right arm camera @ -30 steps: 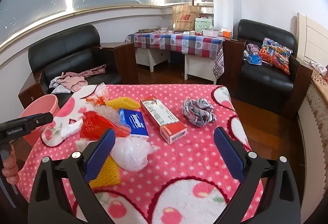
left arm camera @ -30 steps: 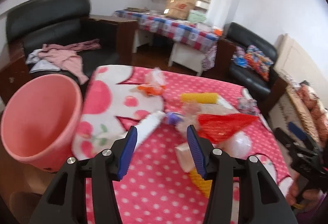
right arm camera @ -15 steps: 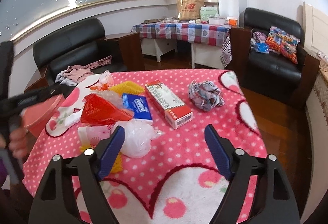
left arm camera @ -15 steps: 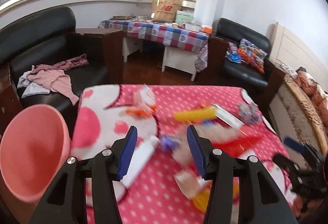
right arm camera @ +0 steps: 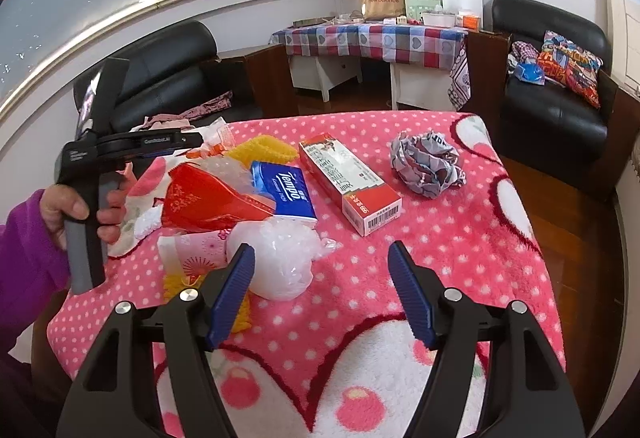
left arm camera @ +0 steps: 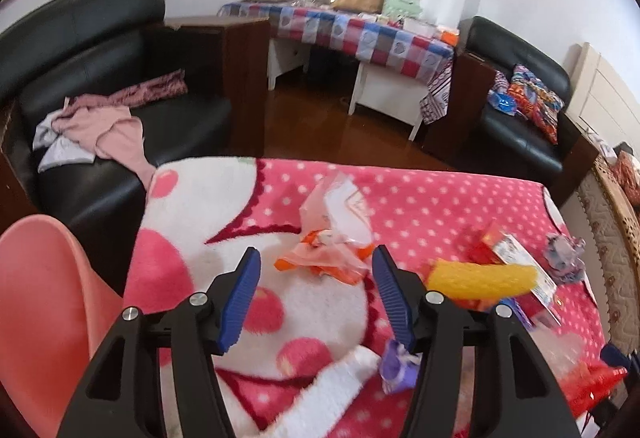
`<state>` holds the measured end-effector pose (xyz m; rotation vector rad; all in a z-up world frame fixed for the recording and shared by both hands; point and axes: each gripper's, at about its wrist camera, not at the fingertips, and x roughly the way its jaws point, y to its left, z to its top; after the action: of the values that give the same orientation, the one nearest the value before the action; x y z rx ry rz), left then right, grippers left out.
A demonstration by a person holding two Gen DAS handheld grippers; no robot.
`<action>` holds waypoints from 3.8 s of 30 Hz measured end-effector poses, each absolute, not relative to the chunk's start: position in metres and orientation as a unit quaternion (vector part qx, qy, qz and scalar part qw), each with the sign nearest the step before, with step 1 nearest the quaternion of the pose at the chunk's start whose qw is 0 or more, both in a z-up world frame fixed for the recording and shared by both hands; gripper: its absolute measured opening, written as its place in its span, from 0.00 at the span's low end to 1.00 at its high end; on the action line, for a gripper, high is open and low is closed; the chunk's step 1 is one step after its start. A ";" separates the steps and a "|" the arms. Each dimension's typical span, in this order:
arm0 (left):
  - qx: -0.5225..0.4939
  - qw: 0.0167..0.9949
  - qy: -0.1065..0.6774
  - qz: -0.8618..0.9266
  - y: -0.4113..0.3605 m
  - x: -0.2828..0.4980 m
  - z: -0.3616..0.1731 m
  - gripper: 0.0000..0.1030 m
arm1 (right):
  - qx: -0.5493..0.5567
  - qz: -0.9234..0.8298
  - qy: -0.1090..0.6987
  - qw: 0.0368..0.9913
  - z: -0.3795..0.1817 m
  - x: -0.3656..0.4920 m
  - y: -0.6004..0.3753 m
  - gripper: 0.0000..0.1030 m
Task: Collect trash
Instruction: 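Grasp the clear bag with orange item in left tool while right grasps white plastic bag, then carry both bags over the pink bucket and open both tools to drop them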
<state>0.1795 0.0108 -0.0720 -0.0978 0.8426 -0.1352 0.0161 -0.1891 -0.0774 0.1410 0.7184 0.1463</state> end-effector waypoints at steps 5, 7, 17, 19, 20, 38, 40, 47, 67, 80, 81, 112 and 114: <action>-0.068 0.900 0.424 -0.074 0.014 0.192 -0.083 0.56 | 0.081 0.074 0.358 0.927 -0.079 0.019 -0.194 0.68; -0.071 0.897 0.429 -0.081 0.011 0.193 -0.085 0.56 | 0.087 0.074 0.360 0.926 -0.080 0.020 -0.196 0.68; -0.045 0.907 0.410 -0.081 -0.001 0.187 -0.088 0.34 | 0.099 0.080 0.371 0.920 -0.083 0.024 -0.195 0.68; -0.040 0.908 0.407 -0.085 -0.003 0.184 -0.086 0.24 | 0.098 0.082 0.372 0.919 -0.084 0.025 -0.194 0.68; -0.039 0.909 0.405 -0.087 -0.003 0.183 -0.085 0.21 | 0.097 0.084 0.373 0.919 -0.084 0.026 -0.193 0.68; -0.043 0.924 0.361 -0.117 0.004 0.119 -0.049 0.14 | 0.106 0.119 0.393 0.906 -0.098 0.039 -0.176 0.60; -0.044 0.925 0.360 -0.116 0.007 0.111 -0.046 0.14 | 0.111 0.124 0.407 0.898 -0.103 0.044 -0.172 0.41; -0.040 0.931 0.347 -0.107 0.018 0.082 -0.034 0.14 | 0.118 0.119 0.405 0.899 -0.100 0.036 -0.169 0.14; -0.058 0.955 0.284 -0.061 0.081 0.000 0.019 0.14 | 0.069 0.086 0.278 0.954 -0.001 -0.029 -0.163 0.12; -0.049 0.946 0.314 0.072 0.199 -0.042 0.016 0.14 | -0.004 0.301 0.298 0.906 0.018 0.046 0.016 0.12; -0.050 0.942 0.323 0.074 0.206 -0.041 0.013 0.14 | -0.008 0.309 0.302 0.902 0.017 0.050 0.026 0.12; -0.046 0.864 0.495 0.077 0.245 0.030 -0.055 0.27 | -0.162 0.339 0.451 0.810 -0.066 0.109 0.177 0.13; -0.047 0.865 0.493 0.077 0.246 0.030 -0.054 0.32 | -0.163 0.338 0.457 0.807 -0.068 0.110 0.178 0.13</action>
<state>0.0301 0.2458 -0.0543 -0.0977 1.0338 0.1613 0.1097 0.1779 -0.0681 -0.3480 0.9771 0.7235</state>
